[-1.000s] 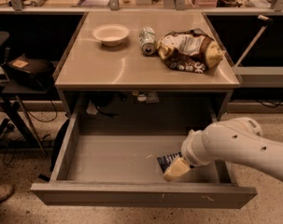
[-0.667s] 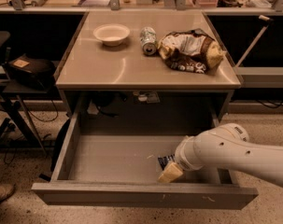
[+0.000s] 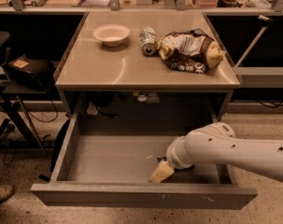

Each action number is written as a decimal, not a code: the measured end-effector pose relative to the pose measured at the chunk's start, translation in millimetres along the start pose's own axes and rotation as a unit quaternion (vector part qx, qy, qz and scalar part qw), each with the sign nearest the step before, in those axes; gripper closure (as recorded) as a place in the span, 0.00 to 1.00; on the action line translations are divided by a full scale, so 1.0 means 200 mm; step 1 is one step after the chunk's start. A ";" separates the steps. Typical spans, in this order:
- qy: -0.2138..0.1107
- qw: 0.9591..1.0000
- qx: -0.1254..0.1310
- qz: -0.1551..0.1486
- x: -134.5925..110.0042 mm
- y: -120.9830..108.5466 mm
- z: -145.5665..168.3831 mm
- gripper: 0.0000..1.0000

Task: Pick rxbar blueberry from top drawer and place on counter

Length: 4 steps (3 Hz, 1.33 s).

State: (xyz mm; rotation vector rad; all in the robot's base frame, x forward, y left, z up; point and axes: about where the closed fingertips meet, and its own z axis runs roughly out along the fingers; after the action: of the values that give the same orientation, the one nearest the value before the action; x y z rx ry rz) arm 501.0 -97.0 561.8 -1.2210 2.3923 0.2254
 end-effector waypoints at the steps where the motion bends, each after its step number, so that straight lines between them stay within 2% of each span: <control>1: 0.000 1.000 0.000 0.000 0.00 0.00 0.00 0.19; 4: 0.000 1.000 0.000 0.000 -0.02 0.00 -0.04 0.88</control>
Offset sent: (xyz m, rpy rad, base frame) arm 0.0000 0.0000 0.0000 0.0000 0.0000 0.0000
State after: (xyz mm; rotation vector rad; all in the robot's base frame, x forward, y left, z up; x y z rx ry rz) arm 501.0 -97.0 570.9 -1.2211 2.3922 0.2254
